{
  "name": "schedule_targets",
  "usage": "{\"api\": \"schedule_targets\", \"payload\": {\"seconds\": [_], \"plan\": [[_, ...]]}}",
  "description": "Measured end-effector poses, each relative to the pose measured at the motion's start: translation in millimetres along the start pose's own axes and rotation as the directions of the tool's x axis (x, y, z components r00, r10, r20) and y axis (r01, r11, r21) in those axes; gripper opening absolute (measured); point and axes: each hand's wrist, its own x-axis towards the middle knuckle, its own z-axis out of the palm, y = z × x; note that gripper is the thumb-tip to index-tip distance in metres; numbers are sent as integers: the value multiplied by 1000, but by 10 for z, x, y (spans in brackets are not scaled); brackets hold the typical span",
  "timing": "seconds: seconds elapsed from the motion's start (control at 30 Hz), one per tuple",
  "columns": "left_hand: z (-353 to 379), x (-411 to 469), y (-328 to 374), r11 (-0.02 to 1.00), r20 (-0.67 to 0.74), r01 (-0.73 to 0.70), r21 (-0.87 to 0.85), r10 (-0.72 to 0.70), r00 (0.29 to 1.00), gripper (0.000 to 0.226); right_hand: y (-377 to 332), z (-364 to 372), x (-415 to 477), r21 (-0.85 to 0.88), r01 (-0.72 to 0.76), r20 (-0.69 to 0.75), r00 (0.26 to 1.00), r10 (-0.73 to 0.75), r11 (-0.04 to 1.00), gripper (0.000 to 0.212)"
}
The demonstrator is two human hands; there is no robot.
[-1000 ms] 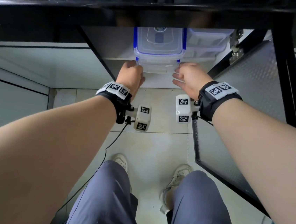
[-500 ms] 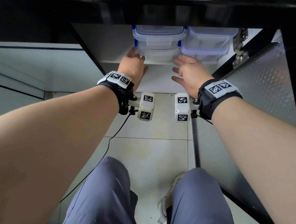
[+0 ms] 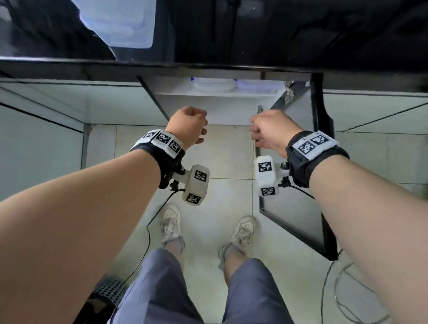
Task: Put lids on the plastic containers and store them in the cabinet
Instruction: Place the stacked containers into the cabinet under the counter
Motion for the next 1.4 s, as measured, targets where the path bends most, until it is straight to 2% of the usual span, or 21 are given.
{"api": "schedule_targets", "payload": {"seconds": [0.03,0.17,0.23,0.47,0.53,0.6,0.7,0.77,0.87,0.97,1.03,1.1,1.2,1.33,1.4], "plan": [[-51,-106,119,1000,0,-14,11,14,1000,24,-85,-17,-128,-7,8,-9,1000,-9,1000,39],[-340,-463,638,996,-31,-92,14,92,995,21,-511,37,-632,-53,57,-12,998,-58,997,17],[-554,-571,861,991,-60,-136,-1,136,989,19,-755,160,-761,-47,101,5,995,-101,994,13],[-1470,-755,1329,983,-107,-177,-46,172,979,10,-1542,760,-985,-16,219,69,974,-217,976,15],[-1717,-732,1387,980,-145,-185,-71,174,974,11,-1726,961,-972,-7,235,82,969,-233,972,25],[-1953,-658,1444,979,-223,-202,-19,193,955,21,-1900,1170,-917,-2,253,68,965,-252,968,39],[-2243,-482,1554,965,-345,-200,169,248,905,39,-2117,1427,-833,3,290,5,957,-290,957,46],[-2330,-345,1605,961,-315,-202,188,254,915,43,-2192,1546,-757,6,282,-5,959,-282,959,66],[-2300,-195,1640,971,-153,-195,138,215,964,53,-2181,1640,-668,9,267,-15,964,-266,964,86],[-2211,-92,1633,986,-42,-135,96,140,989,90,-2171,1702,-620,37,282,-20,960,-281,959,91],[-2128,-63,1621,994,4,-110,16,110,994,91,-2176,1723,-586,54,284,-17,959,-284,957,97],[-2082,-67,1613,993,37,-100,-58,103,994,82,-2170,1735,-547,45,280,-6,960,-280,959,101],[-2116,-116,1576,989,69,-91,-119,100,993,80,-2125,1746,-554,45,311,16,950,-312,949,87],[-2246,-319,1419,960,66,-124,-252,145,987,61,-2030,1773,-653,199,335,54,935,-352,921,43],[-2306,-458,1272,931,26,-158,-329,176,984,59,-1978,1805,-757,235,334,111,924,-366,913,43]]}}
